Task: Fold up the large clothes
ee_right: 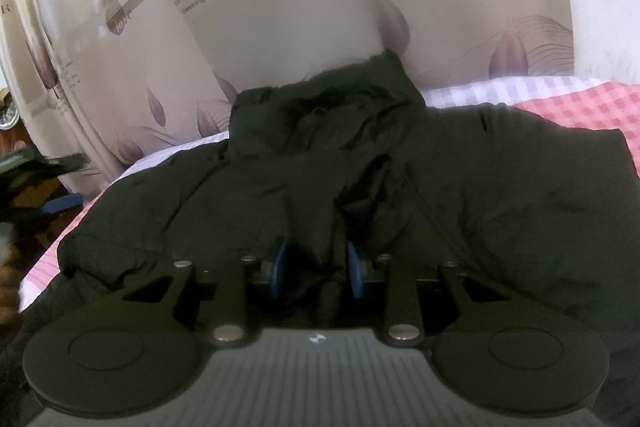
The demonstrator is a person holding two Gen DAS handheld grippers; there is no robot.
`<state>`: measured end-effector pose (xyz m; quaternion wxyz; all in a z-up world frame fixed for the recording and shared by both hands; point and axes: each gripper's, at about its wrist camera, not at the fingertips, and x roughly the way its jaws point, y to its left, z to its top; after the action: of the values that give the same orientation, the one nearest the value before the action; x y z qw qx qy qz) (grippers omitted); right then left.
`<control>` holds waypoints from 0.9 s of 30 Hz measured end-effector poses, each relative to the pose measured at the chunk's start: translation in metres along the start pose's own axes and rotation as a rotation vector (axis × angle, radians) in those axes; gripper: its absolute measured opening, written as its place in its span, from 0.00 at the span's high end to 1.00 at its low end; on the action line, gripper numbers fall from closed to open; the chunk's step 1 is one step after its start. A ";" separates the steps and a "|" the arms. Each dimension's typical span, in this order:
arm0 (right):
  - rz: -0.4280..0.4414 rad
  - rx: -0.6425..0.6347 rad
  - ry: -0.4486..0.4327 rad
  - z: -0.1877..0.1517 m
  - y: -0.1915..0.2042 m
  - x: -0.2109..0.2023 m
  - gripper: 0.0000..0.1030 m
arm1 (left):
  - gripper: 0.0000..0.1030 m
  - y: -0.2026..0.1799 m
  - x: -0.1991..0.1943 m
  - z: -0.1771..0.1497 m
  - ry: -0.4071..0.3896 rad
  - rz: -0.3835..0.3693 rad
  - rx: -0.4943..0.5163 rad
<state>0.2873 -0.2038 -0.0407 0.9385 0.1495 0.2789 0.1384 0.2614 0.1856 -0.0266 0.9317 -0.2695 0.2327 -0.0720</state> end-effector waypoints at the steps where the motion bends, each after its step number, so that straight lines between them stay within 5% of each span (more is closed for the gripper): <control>1: -0.002 -0.004 0.000 0.000 0.000 0.000 0.71 | 0.47 0.005 0.010 -0.001 0.017 0.024 0.004; 5: 0.004 -0.006 0.002 0.000 0.001 0.001 0.70 | 0.55 0.032 0.032 -0.009 0.055 0.084 0.065; 7: 0.010 0.000 0.010 0.000 0.000 0.003 0.68 | 0.57 0.048 0.031 -0.010 0.056 0.068 0.012; 12: -0.004 -0.028 0.043 0.001 0.005 0.007 0.65 | 0.83 0.065 0.033 -0.007 0.059 0.109 -0.023; 17: -0.003 -0.014 0.053 0.001 0.003 0.008 0.63 | 0.89 0.076 0.034 -0.006 0.051 0.119 -0.098; 22: -0.007 0.012 0.098 0.009 -0.004 0.009 0.61 | 0.89 0.050 0.031 -0.009 0.038 0.214 0.082; 23: -0.036 -0.007 0.101 0.011 -0.001 0.005 0.58 | 0.86 0.042 0.027 -0.009 0.030 0.239 0.139; 25: -0.098 -0.060 0.071 0.013 0.007 -0.010 0.55 | 0.59 0.028 0.010 -0.012 -0.006 0.267 0.212; 26: -0.107 -0.084 0.052 0.013 0.009 -0.018 0.55 | 0.25 0.023 -0.004 -0.014 -0.042 0.281 0.230; 27: -0.112 -0.106 0.028 0.012 0.011 -0.028 0.55 | 0.04 0.019 -0.017 -0.017 -0.083 0.288 0.240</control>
<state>0.2697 -0.2059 -0.0141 0.9473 0.0819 0.2922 0.1025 0.2390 0.1979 -0.0423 0.9666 -0.1231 0.2201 0.0459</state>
